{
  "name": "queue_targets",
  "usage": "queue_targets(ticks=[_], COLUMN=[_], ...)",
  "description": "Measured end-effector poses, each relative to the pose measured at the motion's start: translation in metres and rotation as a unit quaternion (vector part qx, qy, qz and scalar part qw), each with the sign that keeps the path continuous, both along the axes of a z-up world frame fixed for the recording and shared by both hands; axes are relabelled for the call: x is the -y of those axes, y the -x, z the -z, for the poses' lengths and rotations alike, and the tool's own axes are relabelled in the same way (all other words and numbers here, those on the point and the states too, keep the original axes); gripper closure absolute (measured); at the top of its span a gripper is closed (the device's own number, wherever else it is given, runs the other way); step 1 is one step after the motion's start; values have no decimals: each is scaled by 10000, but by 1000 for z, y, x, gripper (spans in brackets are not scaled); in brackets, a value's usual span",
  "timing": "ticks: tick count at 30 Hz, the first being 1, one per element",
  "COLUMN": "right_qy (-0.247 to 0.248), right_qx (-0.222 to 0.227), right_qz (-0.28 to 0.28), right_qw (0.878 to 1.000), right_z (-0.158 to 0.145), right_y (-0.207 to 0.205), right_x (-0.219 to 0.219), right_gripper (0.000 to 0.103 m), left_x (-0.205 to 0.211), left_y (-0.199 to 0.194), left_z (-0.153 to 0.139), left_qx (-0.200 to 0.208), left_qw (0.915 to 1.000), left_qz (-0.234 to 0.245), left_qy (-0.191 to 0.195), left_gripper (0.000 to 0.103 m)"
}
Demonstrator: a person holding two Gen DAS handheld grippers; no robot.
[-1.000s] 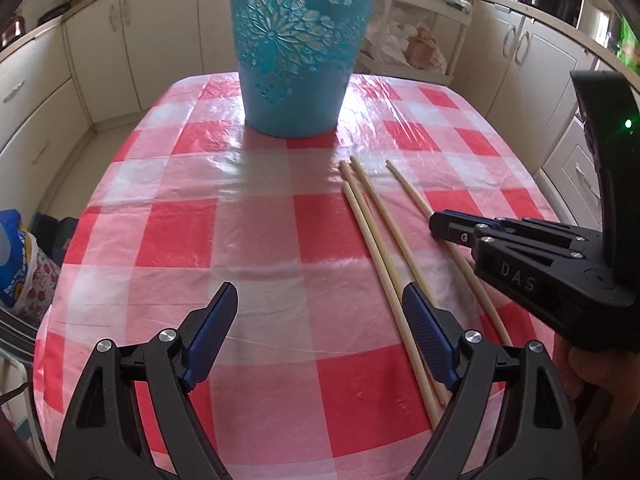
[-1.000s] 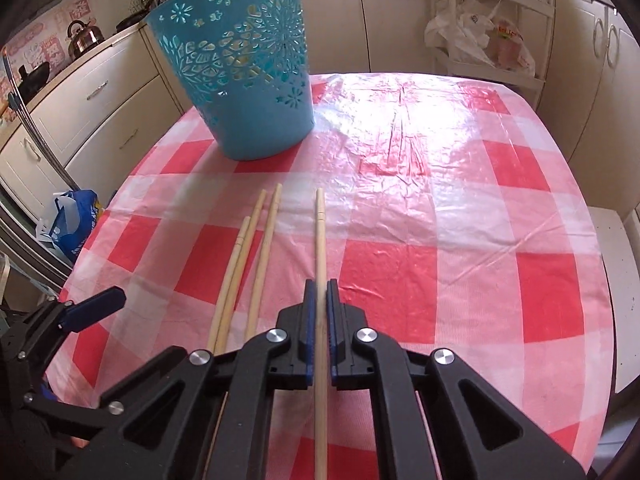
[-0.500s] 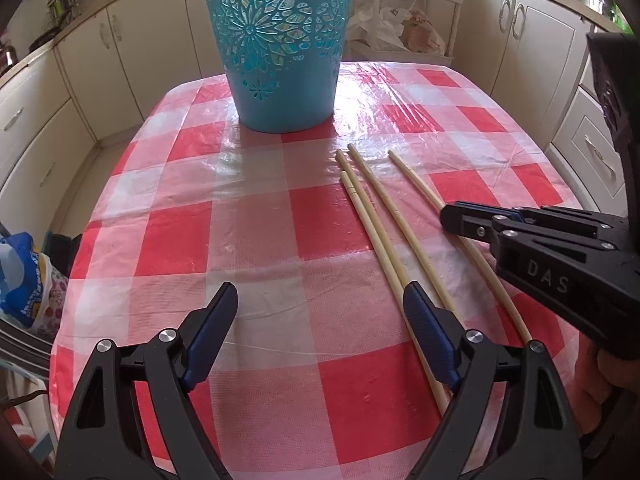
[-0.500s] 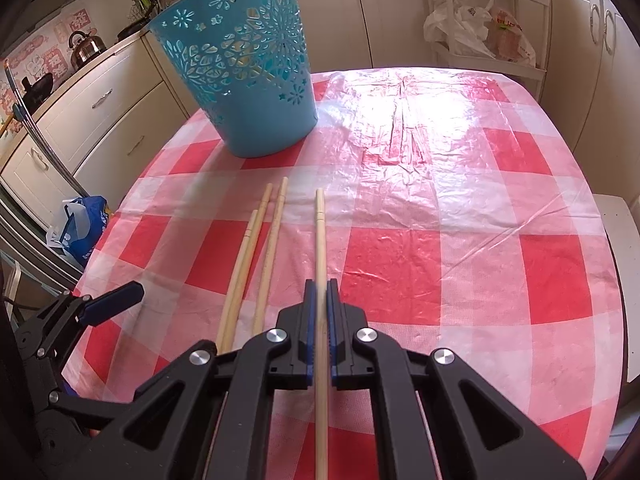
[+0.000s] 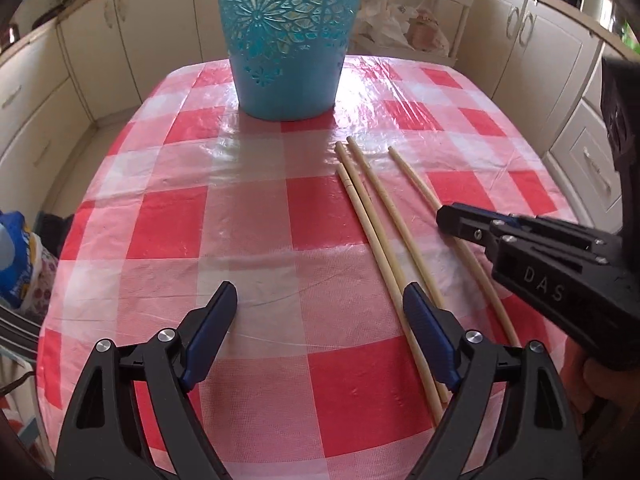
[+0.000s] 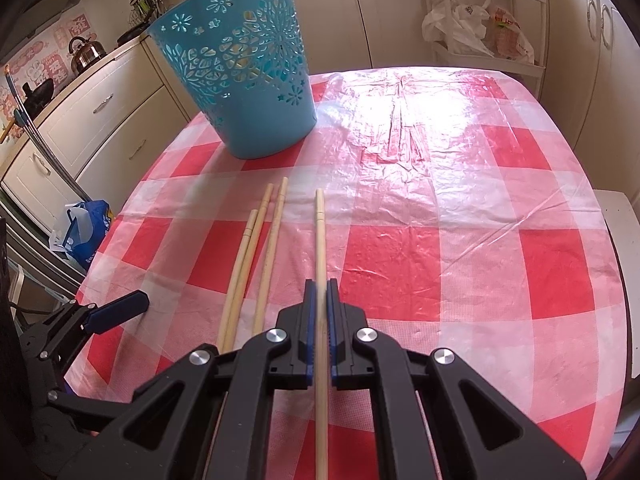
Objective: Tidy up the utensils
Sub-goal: 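Close the right tool on a wooden chopstick, then lower the left tool onto a chopstick and close on it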
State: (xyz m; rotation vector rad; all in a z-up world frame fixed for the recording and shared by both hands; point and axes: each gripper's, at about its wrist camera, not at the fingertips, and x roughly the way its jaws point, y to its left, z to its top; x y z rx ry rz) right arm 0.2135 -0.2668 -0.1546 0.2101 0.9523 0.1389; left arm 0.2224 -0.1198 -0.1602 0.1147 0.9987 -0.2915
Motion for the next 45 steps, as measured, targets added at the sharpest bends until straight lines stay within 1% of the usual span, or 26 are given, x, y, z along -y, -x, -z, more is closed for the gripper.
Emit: queue_targets(ticks=[5,8,13,17,20,23,25,30,33,36,40,45], right_qy=[-14,-28,-25,-33,-66,-94,-124,-117,-88,28,45,228], right_qx=[9,8,16,28,32,33,25,13,10,45,60,-27], right_qz=[-6,-3,-12,-9,13,24,28,36,61,46,139,85], right_qw=[10000,10000,10000,10000,10000,9999,9999,9999,9999,10000,9999,9997], right_z=[0,0,0,0,0,0,0,0,-1,-1,-1,-3], right_y=[0,0,0,1,1,1,1,0,1,5,8,-2], right_x=[1,1,1,1,1,2,3,2,1,-3,-6,-13], right_gripper=[97,97,97,97,97,97,97,97,97,97,97,97], left_x=[1,6,8,5,8,13,9,4,6,9,7,12], left_y=[-1,-2,-4,-4,-4,-7,-7,-6,-5,-3,-9,-16], left_z=[0,-2,-3,-2,-1,-2,-1,0,-1,-2,-2,-2], left_qx=[35,224,167,-74,-118,-37,-62,-82,16,233,157,187], left_qw=[9999,9992,9992,9997,9997,9992,9987,9987,9986,9970,9956,9945], left_qz=[-93,-82,-88,-151,-182,-291,-312,-273,-91,291,660,747], left_qy=[-77,-325,-361,-202,-143,-285,-387,-429,-518,-682,-641,-710], left_gripper=[21,21,21,21,21,21,21,21,21,21,21,21])
